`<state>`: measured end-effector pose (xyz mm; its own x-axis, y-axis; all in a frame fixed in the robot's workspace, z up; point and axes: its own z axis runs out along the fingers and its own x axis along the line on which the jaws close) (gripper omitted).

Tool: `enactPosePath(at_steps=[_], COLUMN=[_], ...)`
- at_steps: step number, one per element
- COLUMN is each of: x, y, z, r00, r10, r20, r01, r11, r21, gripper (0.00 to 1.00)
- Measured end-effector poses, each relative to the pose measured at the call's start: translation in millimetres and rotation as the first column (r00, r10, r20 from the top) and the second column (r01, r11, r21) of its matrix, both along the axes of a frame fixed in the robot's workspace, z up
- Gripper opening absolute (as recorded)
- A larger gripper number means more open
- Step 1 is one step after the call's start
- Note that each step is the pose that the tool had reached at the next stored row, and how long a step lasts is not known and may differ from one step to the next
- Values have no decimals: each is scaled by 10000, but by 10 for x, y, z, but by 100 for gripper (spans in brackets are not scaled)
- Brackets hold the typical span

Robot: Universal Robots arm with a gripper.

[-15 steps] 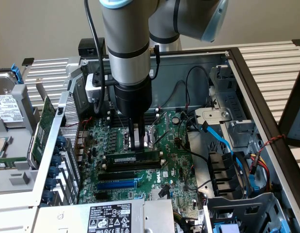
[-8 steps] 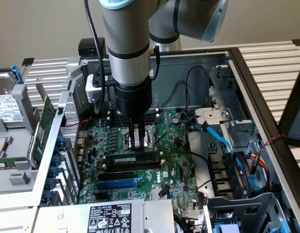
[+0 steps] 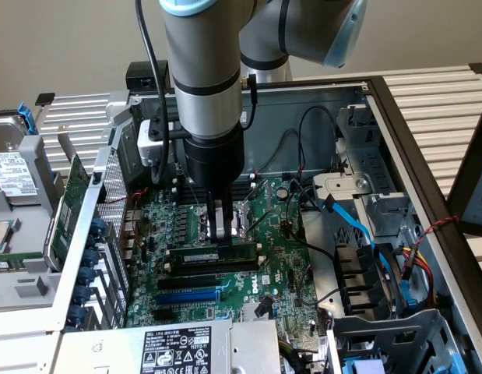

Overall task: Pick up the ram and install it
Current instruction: 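Insert the ram into the slot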

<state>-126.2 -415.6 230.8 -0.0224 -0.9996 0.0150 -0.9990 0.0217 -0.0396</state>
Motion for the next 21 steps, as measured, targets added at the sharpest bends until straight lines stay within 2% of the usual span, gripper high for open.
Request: enactPosePath(at_steps=[21], x=[2], y=[-6], z=[-32], r00=[10000], r10=[-6], r20=[0], r01=[6], r11=[10000], r21=[-3], gripper=[13])
